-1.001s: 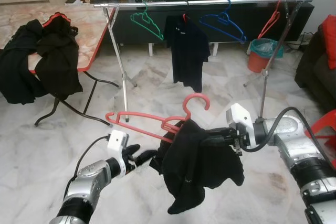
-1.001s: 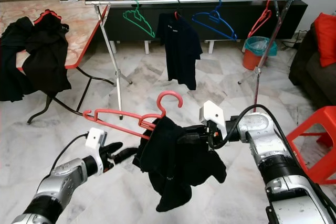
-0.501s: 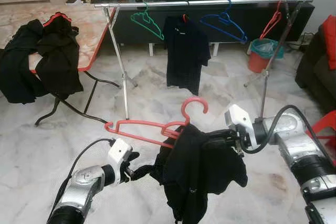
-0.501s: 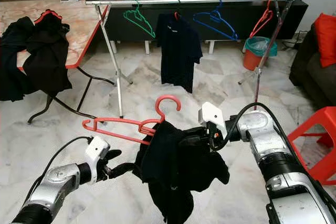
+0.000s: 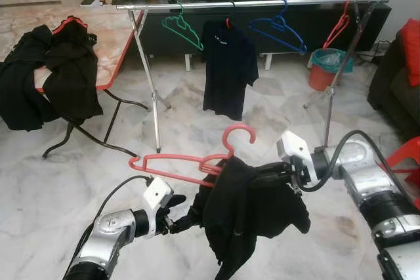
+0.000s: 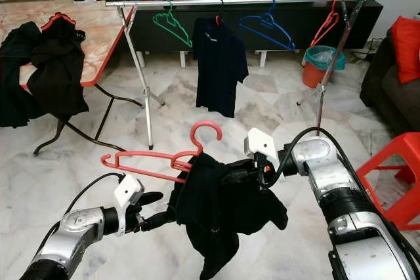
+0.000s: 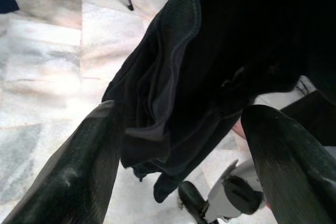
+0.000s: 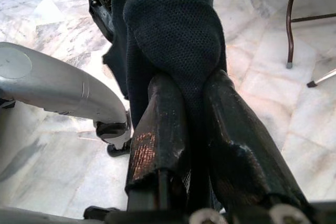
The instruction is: Hang hanger
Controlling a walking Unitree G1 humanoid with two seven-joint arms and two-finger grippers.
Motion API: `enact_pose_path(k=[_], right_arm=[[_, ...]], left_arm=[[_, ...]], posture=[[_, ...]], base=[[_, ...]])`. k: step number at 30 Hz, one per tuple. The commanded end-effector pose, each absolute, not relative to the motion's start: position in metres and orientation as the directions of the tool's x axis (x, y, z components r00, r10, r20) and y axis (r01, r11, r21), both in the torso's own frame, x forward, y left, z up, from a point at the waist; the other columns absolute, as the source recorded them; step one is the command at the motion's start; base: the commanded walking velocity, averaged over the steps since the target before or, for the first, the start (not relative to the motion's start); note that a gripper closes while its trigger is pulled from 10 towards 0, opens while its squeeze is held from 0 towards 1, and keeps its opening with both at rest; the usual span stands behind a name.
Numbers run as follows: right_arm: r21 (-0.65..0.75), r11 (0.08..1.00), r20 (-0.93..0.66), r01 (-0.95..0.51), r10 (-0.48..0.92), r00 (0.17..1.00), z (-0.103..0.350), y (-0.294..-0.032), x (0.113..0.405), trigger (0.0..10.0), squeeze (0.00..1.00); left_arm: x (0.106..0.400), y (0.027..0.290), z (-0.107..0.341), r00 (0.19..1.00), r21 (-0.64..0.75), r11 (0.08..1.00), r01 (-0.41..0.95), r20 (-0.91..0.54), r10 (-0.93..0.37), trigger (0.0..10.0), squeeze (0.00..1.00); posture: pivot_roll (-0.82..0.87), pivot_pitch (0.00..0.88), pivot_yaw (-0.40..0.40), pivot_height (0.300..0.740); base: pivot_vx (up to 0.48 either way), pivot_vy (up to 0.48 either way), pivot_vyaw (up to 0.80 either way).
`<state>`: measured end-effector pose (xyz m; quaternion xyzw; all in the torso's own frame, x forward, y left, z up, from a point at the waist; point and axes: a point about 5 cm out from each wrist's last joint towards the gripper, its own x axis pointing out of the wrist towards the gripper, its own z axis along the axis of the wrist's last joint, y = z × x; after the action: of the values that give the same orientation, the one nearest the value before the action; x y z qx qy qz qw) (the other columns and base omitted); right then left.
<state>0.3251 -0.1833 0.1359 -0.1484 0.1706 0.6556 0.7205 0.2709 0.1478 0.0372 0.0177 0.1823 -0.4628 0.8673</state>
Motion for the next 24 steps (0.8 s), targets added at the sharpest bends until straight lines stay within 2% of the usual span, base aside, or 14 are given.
enact_pose_path(k=[1, 5, 13, 20, 24], right_arm=[[-0.030, 0.070, -0.424, -0.997, 0.902, 0.076, 0.1470, -0.1766, 0.3303, 0.0, 0.00], [-0.030, 0.047, -0.424, -0.998, 0.904, 0.055, 0.1475, -0.1733, 0.3300, 0.0, 0.00], [-0.026, 0.038, -0.426, -0.999, 0.903, 0.046, 0.1457, -0.1716, 0.3295, 0.0, 0.00], [-0.037, 0.026, -0.419, -0.999, 0.907, 0.039, 0.1513, -0.1700, 0.3317, 0.0, 0.00], [-0.038, 0.013, -0.422, -0.999, 0.906, 0.027, 0.1520, -0.1695, 0.3311, 0.0, 0.00]], left_arm=[[0.2772, 0.1476, 0.0411, 0.532, -0.121, 0.593, 0.796, -0.327, -0.781, 10.0, 0.00], [0.2813, 0.1475, 0.0407, 0.562, -0.102, 0.622, 0.777, -0.332, -0.757, 10.0, 0.00], [0.2782, 0.1436, 0.0368, 0.543, -0.136, 0.610, 0.781, -0.336, -0.770, 10.0, 0.00], [0.2822, 0.1412, 0.0323, 0.586, -0.123, 0.653, 0.747, -0.342, -0.735, 10.0, 0.00], [0.2815, 0.1396, 0.0312, 0.579, -0.134, 0.648, 0.750, -0.343, -0.740, 10.0, 0.00]], posture=[[-0.03, 0.006, -0.011, 0.740], [-0.04, 0.003, -0.014, 0.740], [-0.04, 0.002, -0.016, 0.740], [-0.04, 0.000, -0.017, 0.740], [-0.04, 0.000, -0.018, 0.740]], base=[[0.000, 0.000, 0.00], [0.000, 0.000, 0.00], [0.000, 0.000, 0.00], [0.000, 0.000, 0.00], [0.000, 0.000, 0.00]])
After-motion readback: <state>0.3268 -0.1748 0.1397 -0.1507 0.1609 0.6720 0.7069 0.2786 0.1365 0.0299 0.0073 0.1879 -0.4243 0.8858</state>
